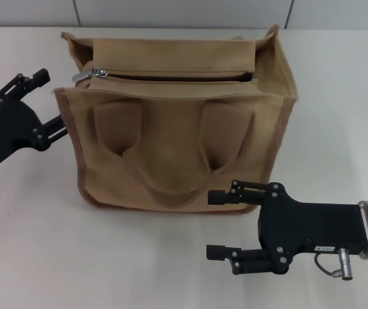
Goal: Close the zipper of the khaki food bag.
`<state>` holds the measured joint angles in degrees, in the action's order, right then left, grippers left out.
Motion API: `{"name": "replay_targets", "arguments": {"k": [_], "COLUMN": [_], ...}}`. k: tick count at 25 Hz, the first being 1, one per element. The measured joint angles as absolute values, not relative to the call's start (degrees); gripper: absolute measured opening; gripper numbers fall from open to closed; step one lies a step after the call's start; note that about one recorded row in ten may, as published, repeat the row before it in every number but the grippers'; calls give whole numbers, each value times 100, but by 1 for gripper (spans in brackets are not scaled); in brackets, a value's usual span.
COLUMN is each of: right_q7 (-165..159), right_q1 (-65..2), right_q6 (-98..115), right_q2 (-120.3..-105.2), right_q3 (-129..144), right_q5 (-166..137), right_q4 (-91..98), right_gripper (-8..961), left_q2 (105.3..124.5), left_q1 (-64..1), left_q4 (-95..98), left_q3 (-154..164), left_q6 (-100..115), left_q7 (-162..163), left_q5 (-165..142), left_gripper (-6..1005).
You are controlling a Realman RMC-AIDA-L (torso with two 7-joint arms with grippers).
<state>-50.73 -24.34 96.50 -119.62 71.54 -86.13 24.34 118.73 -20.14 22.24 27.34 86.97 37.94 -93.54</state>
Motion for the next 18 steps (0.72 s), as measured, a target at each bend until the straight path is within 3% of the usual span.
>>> {"name": "replay_targets", "arguments": {"k": [18], "right_q7": [-5071], "right_q1": [-2435], "right_q6": [9642], "right_q2": [-11961], "right_q3": [7126], "right_q5": [-8595], "right_q4": [2434], "right_gripper": [761], "left_q2": [11872], "left_q1": [-2121], "left_q4": [2011], "left_q3": [2724], "left_q6": [9032], "left_q7": [3911], "left_q5": [-8567], "left_gripper": [737]}}
